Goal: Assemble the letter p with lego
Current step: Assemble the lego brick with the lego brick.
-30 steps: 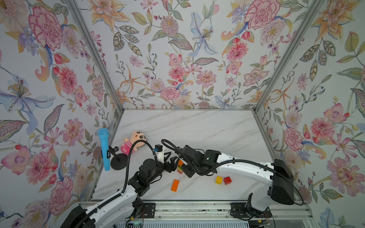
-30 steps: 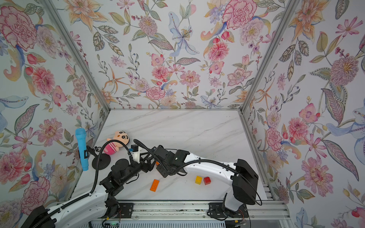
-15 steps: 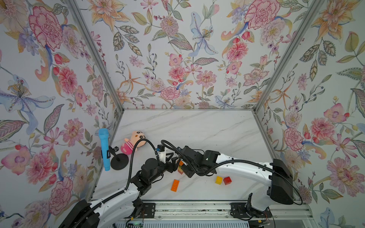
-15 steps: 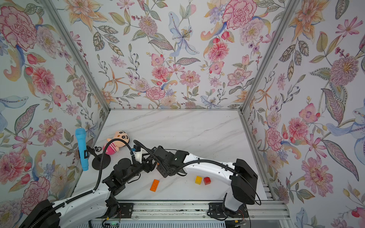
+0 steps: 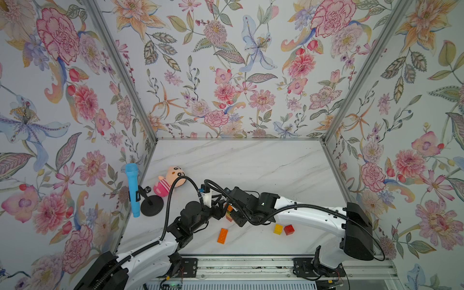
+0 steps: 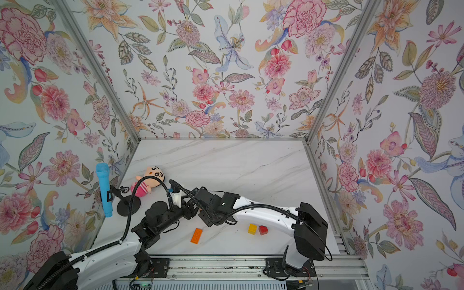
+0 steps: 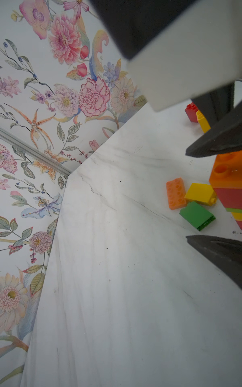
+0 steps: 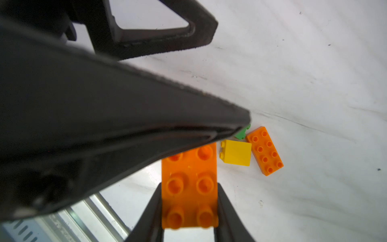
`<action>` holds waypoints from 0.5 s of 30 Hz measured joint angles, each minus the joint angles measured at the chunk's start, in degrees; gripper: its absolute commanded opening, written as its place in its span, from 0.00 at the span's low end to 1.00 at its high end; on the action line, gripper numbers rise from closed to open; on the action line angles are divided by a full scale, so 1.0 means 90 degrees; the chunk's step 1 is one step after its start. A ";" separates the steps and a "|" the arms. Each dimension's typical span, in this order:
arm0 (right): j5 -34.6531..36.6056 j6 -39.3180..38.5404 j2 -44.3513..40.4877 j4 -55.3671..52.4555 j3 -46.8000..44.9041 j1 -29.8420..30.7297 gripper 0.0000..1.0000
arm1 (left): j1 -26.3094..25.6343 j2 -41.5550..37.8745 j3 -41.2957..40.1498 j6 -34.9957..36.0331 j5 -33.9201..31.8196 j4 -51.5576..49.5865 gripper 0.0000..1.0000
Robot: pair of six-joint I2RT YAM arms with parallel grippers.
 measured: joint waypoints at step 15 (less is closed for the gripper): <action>-0.0168 -0.0092 -0.0413 0.0005 -0.0236 -0.0160 0.09 | 0.0000 0.0046 0.0000 -0.0049 0.0000 0.0097 0.73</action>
